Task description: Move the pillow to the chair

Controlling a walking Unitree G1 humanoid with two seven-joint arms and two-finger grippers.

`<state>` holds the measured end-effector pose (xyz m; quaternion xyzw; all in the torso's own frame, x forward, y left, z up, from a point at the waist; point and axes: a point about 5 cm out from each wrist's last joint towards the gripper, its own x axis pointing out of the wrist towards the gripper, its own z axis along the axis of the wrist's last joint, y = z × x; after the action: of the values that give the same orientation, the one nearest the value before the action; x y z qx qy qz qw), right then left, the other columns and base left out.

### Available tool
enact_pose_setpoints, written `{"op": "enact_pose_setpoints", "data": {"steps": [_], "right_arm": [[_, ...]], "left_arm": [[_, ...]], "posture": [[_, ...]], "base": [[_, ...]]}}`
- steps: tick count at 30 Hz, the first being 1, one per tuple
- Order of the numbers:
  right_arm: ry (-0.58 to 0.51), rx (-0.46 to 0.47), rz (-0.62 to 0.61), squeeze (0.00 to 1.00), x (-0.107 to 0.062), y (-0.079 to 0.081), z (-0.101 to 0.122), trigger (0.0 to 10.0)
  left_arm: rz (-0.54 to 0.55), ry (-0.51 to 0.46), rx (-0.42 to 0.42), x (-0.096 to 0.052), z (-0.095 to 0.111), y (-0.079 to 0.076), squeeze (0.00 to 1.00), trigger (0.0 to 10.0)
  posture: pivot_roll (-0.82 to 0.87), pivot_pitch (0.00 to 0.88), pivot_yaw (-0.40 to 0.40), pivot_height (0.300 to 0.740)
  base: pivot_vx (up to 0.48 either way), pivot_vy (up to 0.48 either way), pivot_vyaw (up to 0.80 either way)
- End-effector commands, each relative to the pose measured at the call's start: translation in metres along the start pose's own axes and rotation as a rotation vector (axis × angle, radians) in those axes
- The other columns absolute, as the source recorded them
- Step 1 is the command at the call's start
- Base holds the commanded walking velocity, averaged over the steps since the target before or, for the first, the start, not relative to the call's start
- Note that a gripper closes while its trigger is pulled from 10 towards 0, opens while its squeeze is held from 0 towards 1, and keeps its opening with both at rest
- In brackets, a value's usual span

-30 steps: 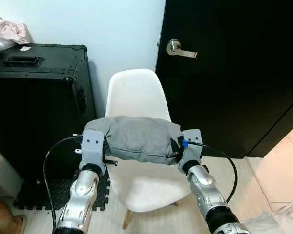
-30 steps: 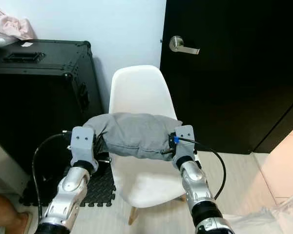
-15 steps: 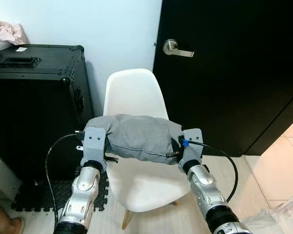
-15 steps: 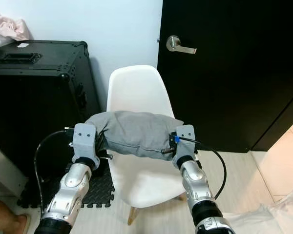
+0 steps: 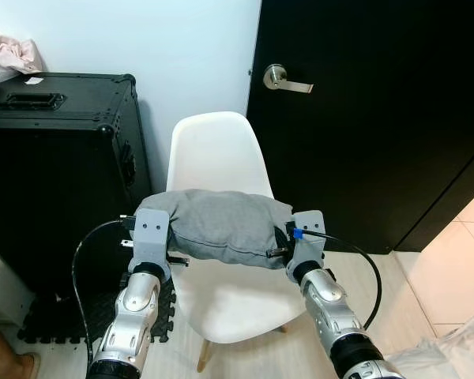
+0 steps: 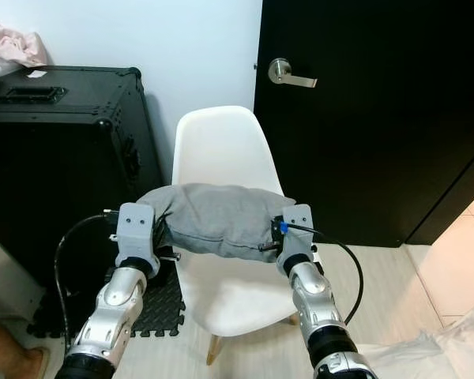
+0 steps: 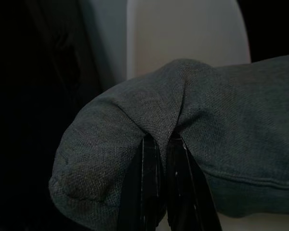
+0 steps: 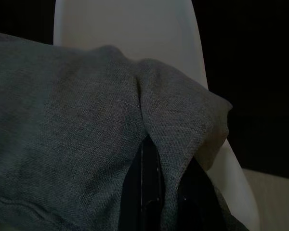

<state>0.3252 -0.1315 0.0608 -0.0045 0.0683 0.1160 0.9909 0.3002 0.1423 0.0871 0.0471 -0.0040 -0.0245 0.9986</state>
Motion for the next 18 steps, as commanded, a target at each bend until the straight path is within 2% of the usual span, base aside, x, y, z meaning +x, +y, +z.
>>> {"op": "enact_pose_setpoints", "data": {"steps": [1,4,10,18], "right_arm": [[0.026,-0.064,0.046,0.0,0.005,0.01,0.0,10.0],[0.115,-0.114,0.043,0.0,0.002,0.009,-0.014,10.0],[0.118,-0.085,0.051,0.0,0.0,0.013,-0.017,10.0],[0.117,-0.094,0.041,0.0,-0.001,0.008,-0.018,10.0]], "left_arm": [[-0.006,0.007,0.001,-0.002,-0.006,0.0,0.0,10.0],[0.032,0.051,0.002,-0.003,-0.015,0.009,0.0,10.0],[0.019,0.082,0.026,-0.008,-0.024,0.016,0.0,10.0],[-0.024,0.082,0.033,-0.01,-0.027,0.004,0.0,10.0]], "posture": [[0.08,0.022,-0.048,0.74],[0.09,0.026,-0.048,0.74],[0.09,0.031,-0.032,0.74],[0.08,0.032,-0.055,0.74]], "base": [[0.0,0.0,0.0],[0.0,0.0,0.0],[0.0,0.0,0.0],[0.0,0.0,0.0]]}}
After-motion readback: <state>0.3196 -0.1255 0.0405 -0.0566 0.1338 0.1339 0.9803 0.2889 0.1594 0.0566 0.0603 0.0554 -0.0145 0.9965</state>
